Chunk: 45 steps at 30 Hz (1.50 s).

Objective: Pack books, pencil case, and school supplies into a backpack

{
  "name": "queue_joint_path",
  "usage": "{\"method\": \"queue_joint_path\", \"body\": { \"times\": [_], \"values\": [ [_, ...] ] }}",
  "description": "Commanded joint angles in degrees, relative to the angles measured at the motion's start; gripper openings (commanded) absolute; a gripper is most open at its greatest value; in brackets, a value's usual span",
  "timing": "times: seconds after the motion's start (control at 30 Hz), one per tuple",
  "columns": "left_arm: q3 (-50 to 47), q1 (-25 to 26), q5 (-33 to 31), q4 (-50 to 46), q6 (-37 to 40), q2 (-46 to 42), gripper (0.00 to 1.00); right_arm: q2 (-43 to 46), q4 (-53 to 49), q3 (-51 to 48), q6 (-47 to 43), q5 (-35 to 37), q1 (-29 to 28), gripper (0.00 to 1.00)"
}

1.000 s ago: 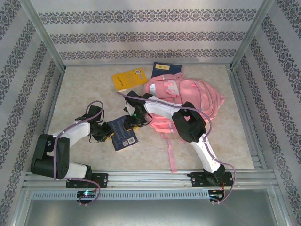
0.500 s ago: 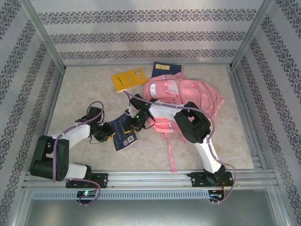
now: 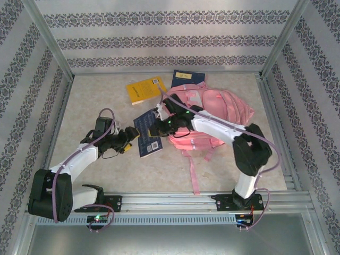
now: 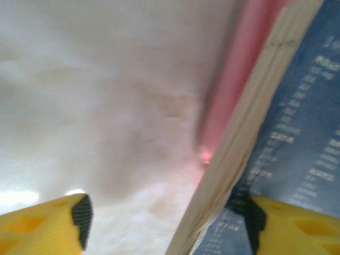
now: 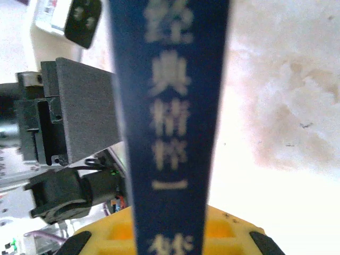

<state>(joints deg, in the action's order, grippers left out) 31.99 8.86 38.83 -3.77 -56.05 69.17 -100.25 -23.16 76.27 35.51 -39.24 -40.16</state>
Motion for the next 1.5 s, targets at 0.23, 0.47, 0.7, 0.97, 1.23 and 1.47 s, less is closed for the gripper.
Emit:
{"method": "queue_joint_path", "body": {
  "times": [0.23, 0.47, 0.7, 0.97, 1.23, 1.47],
  "values": [
    [3.57, 7.03, 12.29, 25.74, -9.86, -0.24, 0.85, 17.94, 8.72, -12.57, 6.24, -13.53, 6.29, 0.02],
    [5.87, 9.32, 13.98, 29.48, -11.74, -2.74, 0.74, 25.52, 15.15, -19.39, 12.80, -17.85, 10.26, 0.00],
    [4.95, 12.34, 17.69, 40.71, -18.30, 0.40, 0.54, 29.30, 19.86, -23.82, 17.00, -20.08, 12.21, 0.02],
    [6.34, 13.44, 17.74, 32.96, -14.08, 0.56, 0.62, 32.03, 22.27, -25.27, 19.09, -20.43, 12.30, 0.02],
    [6.15, 14.69, 19.81, 39.28, -17.48, 1.49, 0.32, 32.30, 25.32, -26.79, 20.61, -21.23, 12.59, 0.02],
    [6.30, 15.39, 21.64, 45.96, -20.07, 1.56, 0.00, 31.60, 23.09, -27.15, 17.82, -19.54, 14.06, 0.01]
  ]
}}
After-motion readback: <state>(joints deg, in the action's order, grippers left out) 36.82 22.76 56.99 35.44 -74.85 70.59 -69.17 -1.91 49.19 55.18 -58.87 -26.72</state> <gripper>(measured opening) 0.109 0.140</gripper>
